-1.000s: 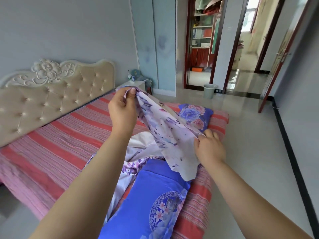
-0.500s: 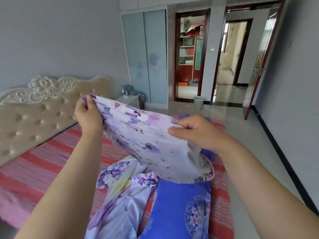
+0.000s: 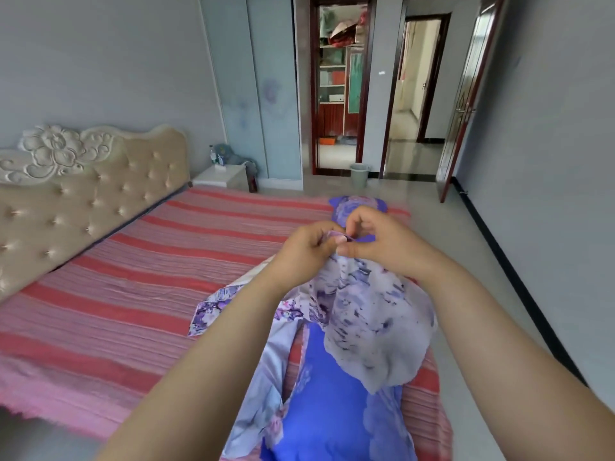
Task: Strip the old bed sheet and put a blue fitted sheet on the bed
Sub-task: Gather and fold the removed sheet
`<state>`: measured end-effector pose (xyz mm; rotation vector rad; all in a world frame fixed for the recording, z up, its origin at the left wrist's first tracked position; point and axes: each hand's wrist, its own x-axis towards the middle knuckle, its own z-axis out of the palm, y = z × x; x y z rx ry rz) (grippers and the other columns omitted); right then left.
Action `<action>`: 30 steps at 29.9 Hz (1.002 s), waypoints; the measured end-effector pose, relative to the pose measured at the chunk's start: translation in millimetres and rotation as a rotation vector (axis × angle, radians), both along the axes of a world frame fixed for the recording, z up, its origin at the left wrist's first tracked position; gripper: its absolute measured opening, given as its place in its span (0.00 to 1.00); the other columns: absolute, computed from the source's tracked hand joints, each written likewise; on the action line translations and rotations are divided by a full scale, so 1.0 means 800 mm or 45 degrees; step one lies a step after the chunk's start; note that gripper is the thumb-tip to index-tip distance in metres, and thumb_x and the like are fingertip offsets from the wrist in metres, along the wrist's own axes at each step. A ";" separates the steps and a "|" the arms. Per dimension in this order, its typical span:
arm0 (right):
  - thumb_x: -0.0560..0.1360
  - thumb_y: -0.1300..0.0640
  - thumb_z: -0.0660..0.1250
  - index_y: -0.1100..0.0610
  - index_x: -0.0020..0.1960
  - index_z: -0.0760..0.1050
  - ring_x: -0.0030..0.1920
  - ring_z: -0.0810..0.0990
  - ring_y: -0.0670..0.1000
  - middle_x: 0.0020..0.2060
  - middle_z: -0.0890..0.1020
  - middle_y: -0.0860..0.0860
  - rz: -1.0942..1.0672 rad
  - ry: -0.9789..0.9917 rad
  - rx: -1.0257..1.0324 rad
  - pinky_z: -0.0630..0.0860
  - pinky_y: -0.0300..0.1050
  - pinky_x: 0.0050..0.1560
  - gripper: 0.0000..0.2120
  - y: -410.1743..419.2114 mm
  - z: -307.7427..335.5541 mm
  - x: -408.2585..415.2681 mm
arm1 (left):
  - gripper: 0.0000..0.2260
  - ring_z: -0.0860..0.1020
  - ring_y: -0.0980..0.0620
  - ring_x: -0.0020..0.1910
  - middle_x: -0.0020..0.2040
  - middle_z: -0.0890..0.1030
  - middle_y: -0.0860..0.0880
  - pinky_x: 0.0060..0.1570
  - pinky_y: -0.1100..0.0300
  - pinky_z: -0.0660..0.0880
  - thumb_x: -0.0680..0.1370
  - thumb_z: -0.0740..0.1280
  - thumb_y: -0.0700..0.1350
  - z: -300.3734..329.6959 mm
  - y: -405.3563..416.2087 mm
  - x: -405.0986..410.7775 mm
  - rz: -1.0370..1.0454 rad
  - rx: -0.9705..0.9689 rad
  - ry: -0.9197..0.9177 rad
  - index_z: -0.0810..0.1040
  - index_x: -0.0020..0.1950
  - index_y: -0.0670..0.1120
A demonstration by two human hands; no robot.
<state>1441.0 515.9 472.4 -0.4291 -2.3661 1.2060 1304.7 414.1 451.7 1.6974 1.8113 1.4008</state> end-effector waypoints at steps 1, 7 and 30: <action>0.69 0.58 0.76 0.48 0.41 0.70 0.43 0.76 0.47 0.41 0.79 0.51 0.029 0.004 -0.034 0.72 0.45 0.48 0.14 -0.002 -0.005 0.006 | 0.08 0.72 0.65 0.34 0.36 0.76 0.57 0.38 0.70 0.67 0.80 0.63 0.39 0.002 -0.003 0.005 -0.016 0.014 0.009 0.76 0.43 0.51; 0.71 0.64 0.73 0.54 0.40 0.71 0.32 0.68 0.46 0.32 0.71 0.52 -0.095 0.128 -0.064 0.67 0.40 0.37 0.12 -0.020 -0.035 0.049 | 0.11 0.70 0.62 0.35 0.37 0.74 0.55 0.40 0.66 0.67 0.80 0.63 0.40 0.000 -0.013 0.046 -0.028 -0.014 0.144 0.69 0.43 0.56; 0.71 0.67 0.71 0.54 0.38 0.78 0.33 0.77 0.41 0.33 0.81 0.47 -0.554 0.457 -0.192 0.75 0.36 0.40 0.09 -0.066 -0.038 0.200 | 0.13 0.72 0.56 0.38 0.39 0.74 0.53 0.41 0.62 0.70 0.76 0.69 0.43 -0.056 -0.022 0.208 0.162 0.286 -0.191 0.66 0.47 0.56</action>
